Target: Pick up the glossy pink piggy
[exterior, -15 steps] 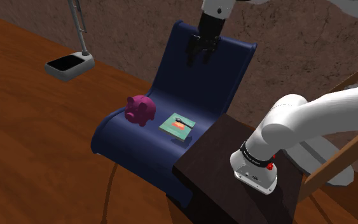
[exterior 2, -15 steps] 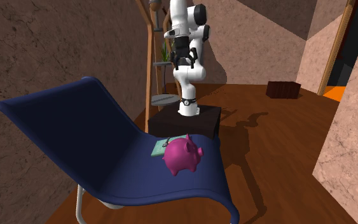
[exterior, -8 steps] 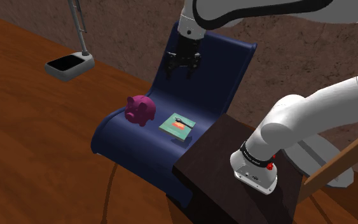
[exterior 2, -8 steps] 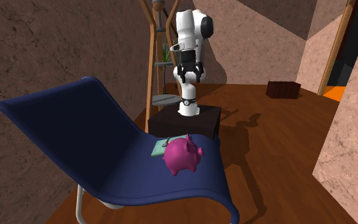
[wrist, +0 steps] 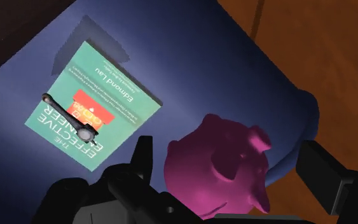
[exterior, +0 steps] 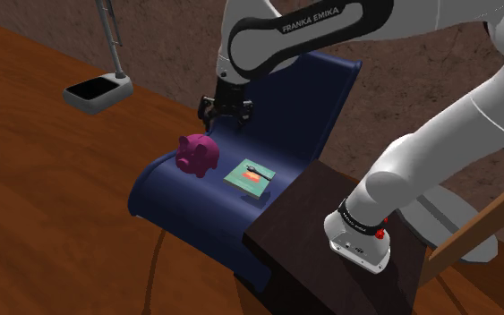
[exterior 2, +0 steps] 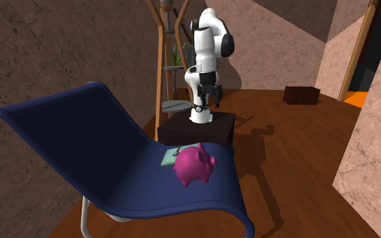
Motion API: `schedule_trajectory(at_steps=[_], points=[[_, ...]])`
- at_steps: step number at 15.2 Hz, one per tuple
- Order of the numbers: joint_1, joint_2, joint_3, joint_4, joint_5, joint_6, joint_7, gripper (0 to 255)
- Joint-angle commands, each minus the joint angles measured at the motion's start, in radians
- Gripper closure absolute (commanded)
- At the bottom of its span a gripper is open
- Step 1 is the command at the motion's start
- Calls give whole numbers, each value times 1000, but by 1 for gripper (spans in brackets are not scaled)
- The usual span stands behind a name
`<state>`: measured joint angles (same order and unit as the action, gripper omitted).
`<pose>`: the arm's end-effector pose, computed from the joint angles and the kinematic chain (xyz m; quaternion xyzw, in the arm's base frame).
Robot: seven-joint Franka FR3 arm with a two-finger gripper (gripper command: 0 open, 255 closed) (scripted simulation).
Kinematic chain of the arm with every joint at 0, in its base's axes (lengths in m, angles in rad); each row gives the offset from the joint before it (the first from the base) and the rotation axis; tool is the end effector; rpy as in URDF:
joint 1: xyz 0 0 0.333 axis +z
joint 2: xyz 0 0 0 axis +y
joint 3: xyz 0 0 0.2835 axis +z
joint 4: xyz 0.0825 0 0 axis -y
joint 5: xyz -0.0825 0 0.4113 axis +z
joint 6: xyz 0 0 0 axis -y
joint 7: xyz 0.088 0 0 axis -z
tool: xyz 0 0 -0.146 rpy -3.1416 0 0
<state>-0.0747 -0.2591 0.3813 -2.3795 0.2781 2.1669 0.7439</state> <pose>0.4700 0.1634 0.3335 -0.9529 0.2949 0.0185 0.0682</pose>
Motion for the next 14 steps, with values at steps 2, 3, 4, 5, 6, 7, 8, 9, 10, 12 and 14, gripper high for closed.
schedule_trajectory(at_steps=[2,3,4,5,6,7,8,9,10,12,14], points=[[-14,123,41,38,-29,83,136,0],[-16,166,50,54,-43,108,182,0],[-18,209,58,72,-60,131,228,0],[-19,252,64,90,-79,154,275,0],[-17,296,67,110,-99,175,322,0],[-13,339,66,131,-120,194,369,0],[-8,383,63,153,-141,212,415,0],[0,426,58,176,-161,229,461,0],[9,468,51,201,-181,243,504,0],[31,552,30,253,-215,269,587,0],[57,633,3,310,-241,290,662,0]])
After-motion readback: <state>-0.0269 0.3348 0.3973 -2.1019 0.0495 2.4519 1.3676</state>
